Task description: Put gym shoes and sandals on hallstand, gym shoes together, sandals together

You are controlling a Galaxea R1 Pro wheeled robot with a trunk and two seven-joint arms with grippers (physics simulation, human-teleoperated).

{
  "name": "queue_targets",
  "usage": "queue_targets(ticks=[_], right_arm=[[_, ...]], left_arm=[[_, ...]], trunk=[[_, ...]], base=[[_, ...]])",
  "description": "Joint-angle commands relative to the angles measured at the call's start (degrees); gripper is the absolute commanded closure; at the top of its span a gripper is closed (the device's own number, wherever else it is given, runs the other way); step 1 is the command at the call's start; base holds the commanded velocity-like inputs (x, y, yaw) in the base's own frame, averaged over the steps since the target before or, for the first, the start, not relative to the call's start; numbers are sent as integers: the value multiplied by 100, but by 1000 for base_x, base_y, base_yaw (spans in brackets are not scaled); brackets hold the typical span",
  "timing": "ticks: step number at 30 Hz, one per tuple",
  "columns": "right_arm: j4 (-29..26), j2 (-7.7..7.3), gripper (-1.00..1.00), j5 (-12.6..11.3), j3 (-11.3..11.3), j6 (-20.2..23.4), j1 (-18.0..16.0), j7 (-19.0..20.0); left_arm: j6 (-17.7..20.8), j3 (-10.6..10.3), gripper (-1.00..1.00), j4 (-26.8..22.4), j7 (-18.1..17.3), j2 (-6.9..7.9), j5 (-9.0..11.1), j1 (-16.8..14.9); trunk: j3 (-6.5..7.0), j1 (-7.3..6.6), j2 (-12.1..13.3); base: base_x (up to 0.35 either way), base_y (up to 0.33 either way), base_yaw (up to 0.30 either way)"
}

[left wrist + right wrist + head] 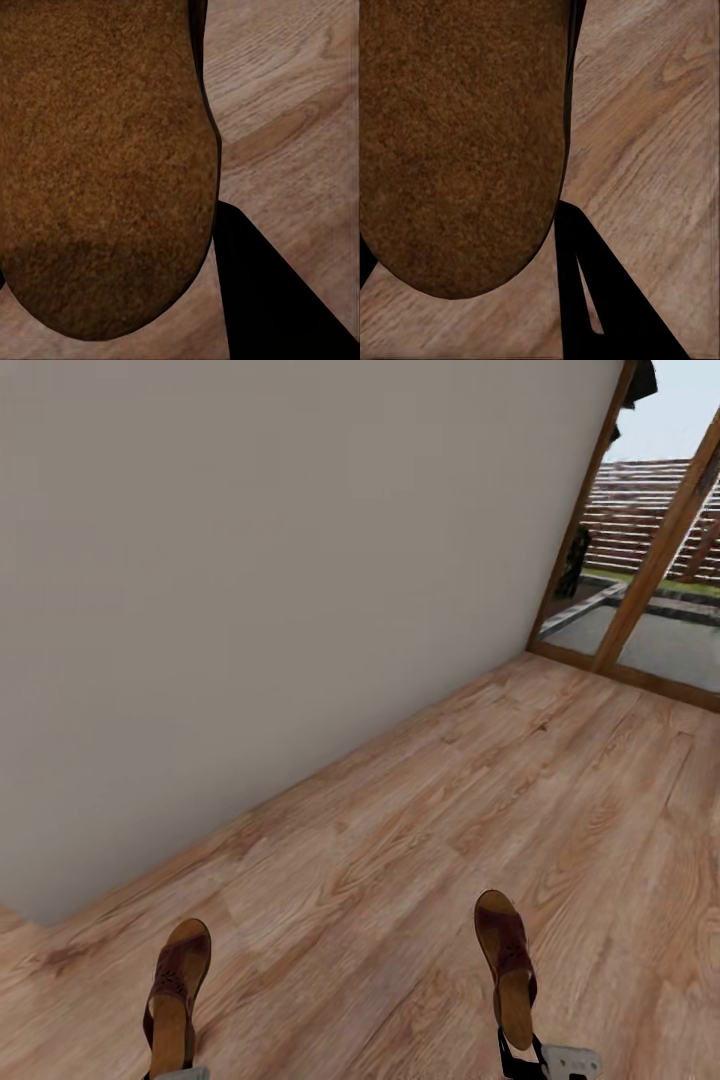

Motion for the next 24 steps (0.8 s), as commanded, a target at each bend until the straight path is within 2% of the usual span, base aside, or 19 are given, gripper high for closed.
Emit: queue_targets(ticks=[1,9,24], right_arm=[[5,2,100,-15,-13,-13,-5,19],[5,2,100,-15,-14,-10,-5,19],[6,2,100,-14,-14,-13,-5,20]], left_arm=[[-14,18,100,-1,-9,-3,-39,-1],[-14,15,100,4,-9,-3,-36,2],[-14,40,100,-13,-9,6,-4,-1]], trunk=[[14,-23,39],[158,-199,359],[202,-199,359]], base=[[0,0,-300],[0,0,-300],[0,0,-284]])
